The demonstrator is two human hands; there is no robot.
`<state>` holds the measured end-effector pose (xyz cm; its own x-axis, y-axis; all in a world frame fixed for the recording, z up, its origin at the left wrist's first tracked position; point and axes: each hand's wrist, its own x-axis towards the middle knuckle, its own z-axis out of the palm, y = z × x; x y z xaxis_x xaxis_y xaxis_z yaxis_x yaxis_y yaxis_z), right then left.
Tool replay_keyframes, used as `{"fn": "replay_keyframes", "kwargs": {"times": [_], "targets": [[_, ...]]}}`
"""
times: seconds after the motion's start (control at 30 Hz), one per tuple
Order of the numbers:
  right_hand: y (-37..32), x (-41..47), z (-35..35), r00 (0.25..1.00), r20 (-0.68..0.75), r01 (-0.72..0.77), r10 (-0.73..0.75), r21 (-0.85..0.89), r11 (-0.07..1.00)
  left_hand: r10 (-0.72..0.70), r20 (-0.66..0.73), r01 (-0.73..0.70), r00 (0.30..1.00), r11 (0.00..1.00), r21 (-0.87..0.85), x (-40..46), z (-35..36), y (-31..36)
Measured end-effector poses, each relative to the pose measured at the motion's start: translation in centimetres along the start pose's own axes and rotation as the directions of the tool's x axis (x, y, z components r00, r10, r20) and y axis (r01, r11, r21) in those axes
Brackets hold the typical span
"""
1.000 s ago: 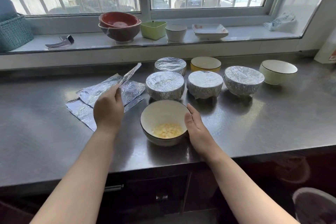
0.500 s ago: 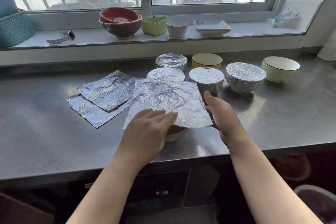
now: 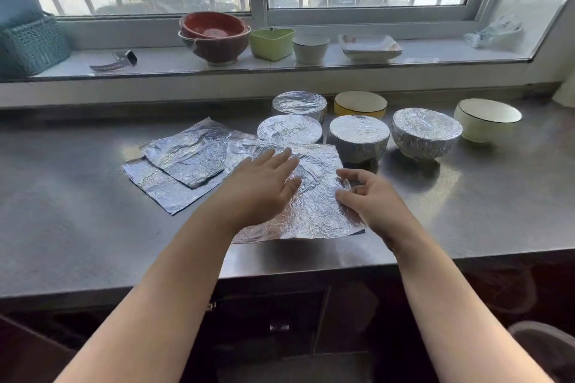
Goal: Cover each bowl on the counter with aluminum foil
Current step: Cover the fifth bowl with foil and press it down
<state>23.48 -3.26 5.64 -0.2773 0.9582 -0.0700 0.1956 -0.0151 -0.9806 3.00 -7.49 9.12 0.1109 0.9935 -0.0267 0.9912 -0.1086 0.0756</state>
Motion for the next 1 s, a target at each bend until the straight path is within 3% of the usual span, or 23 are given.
{"fn": "replay_keyframes", "kwargs": {"times": [0.17, 0.23, 0.33, 0.4, 0.43, 0.5, 0.6, 1.0], "targets": [[0.2, -0.3, -0.4, 0.999, 0.046, -0.018, 0.024, -0.114, 0.993, -0.033, 0.021, 0.032, 0.999, 0.999, 0.022, 0.0, 1.6, -0.5], [-0.1, -0.5, -0.5, 1.000, 0.028, 0.000, 0.008, -0.266, 0.964, -0.048, 0.033, 0.048, 0.998, 0.999, 0.002, -0.2, 2.0, -0.4], [-1.8, -0.7, -0.2, 0.972, -0.076, 0.144, -0.223, -0.555, 0.819, -0.053, 0.047, 0.054, 0.997, 0.998, -0.020, -0.2, 2.1, -0.4], [-3.6, -0.5, 0.9, 0.912, 0.032, 0.348, -0.409, -0.586, 0.731, -0.047, 0.037, 0.048, 0.998, 0.999, -0.014, -0.2, 2.0, -0.3], [-4.3, -0.2, 1.7, 0.893, 0.150, 0.423, -0.423, -0.598, 0.680, -0.042, 0.030, 0.042, 0.999, 0.999, -0.017, -0.2, 2.0, -0.2], [-4.6, 0.7, 3.4, 0.871, 0.368, 0.491, -0.325, -0.637, 0.594, -0.033, 0.025, 0.034, 0.999, 0.998, -0.047, -0.1, 2.0, -0.1], [-3.6, 2.2, 4.0, 0.853, 0.504, 0.500, -0.136, -0.713, 0.491, -0.010, 0.022, 0.010, 1.000, 0.999, -0.038, 0.0, 2.1, -0.1], [-2.6, 2.8, 2.5, 0.839, 0.544, 0.510, -0.026, -0.767, 0.389, -0.007, 0.071, 0.010, 0.997, 0.999, -0.041, -0.1, 2.6, -1.1]]}}
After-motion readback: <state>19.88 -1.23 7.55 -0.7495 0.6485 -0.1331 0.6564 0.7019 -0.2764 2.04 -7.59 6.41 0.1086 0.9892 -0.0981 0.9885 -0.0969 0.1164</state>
